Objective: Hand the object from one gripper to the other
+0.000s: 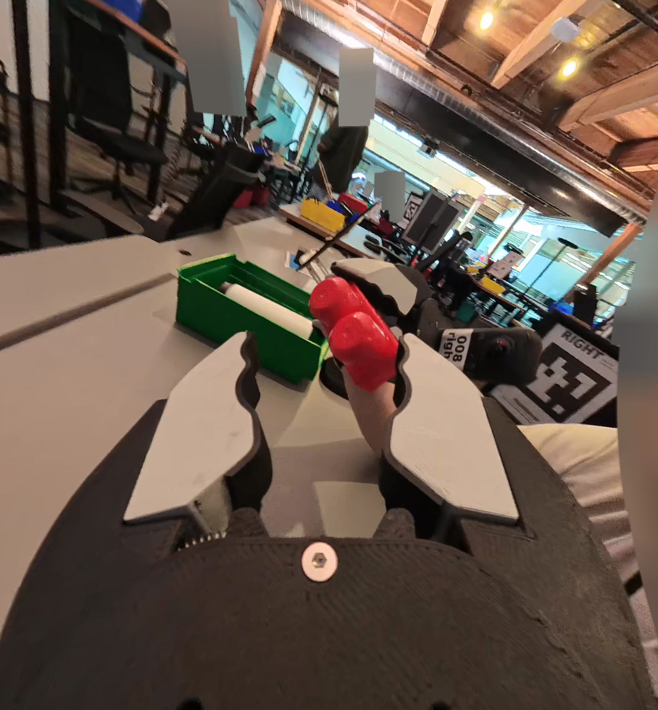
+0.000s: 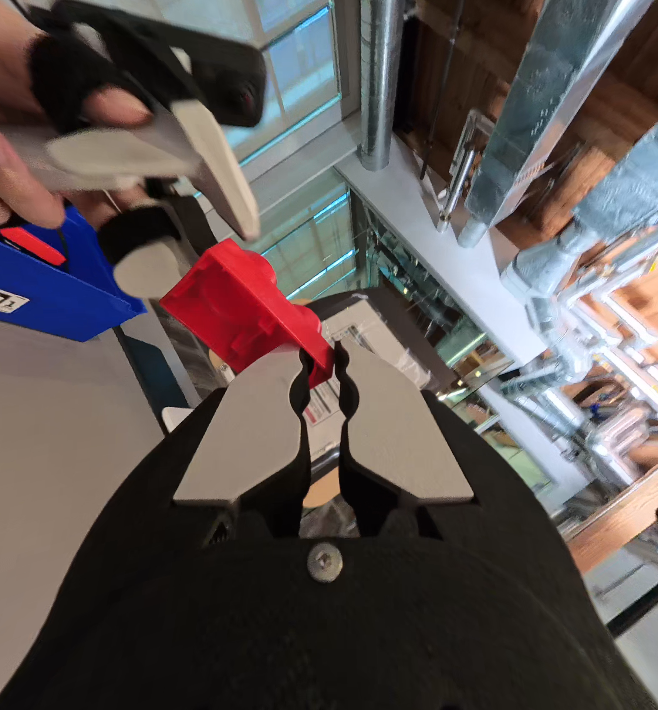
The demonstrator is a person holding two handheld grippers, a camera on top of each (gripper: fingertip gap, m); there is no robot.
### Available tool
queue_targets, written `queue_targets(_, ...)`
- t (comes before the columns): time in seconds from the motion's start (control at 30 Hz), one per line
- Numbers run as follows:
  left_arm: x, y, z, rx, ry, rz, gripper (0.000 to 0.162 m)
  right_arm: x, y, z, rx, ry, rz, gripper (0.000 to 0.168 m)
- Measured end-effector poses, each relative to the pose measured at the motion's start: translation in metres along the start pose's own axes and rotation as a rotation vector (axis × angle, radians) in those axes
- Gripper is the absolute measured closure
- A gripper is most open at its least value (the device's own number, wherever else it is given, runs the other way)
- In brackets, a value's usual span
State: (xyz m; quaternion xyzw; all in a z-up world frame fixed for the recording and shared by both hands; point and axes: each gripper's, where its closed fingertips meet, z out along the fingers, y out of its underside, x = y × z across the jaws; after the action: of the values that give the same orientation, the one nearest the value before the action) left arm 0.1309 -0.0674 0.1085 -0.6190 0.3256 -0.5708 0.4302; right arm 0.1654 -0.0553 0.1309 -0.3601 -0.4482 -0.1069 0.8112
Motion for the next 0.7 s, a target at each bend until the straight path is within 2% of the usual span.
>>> queue_targets(0.13,0.005,-0.023,-0.023,0.092,-0.036,0.062,0.094,0.042,0.033,-0.007,-0.14,0.035,0.17,0.158)
queue_targets(0.23,0.002,-0.028,-0.036,0.093,-0.098,0.111,0.096,0.082,0.079,-0.027,-0.344,0.062,0.374,0.158)
queue_targets(0.37,-0.001,-0.029,-0.042,0.078,-0.157,0.148,0.099,0.107,0.159,-0.081,-0.644,0.026,0.789,0.158)
queue_targets(0.47,-0.003,-0.026,-0.041,0.06,-0.167,0.151,0.1,0.115,0.232,-0.139,-0.941,0.122,0.898,0.158)
queue_targets(0.6,-0.007,-0.02,-0.037,0.026,-0.179,0.141,0.103,0.09,0.313,-0.209,-1.297,0.188,1.08,0.158)
queue_targets(0.7,-0.012,-0.014,-0.033,-0.005,-0.197,0.146,0.104,0.047,0.346,-0.225,-1.393,0.124,1.363,0.158)
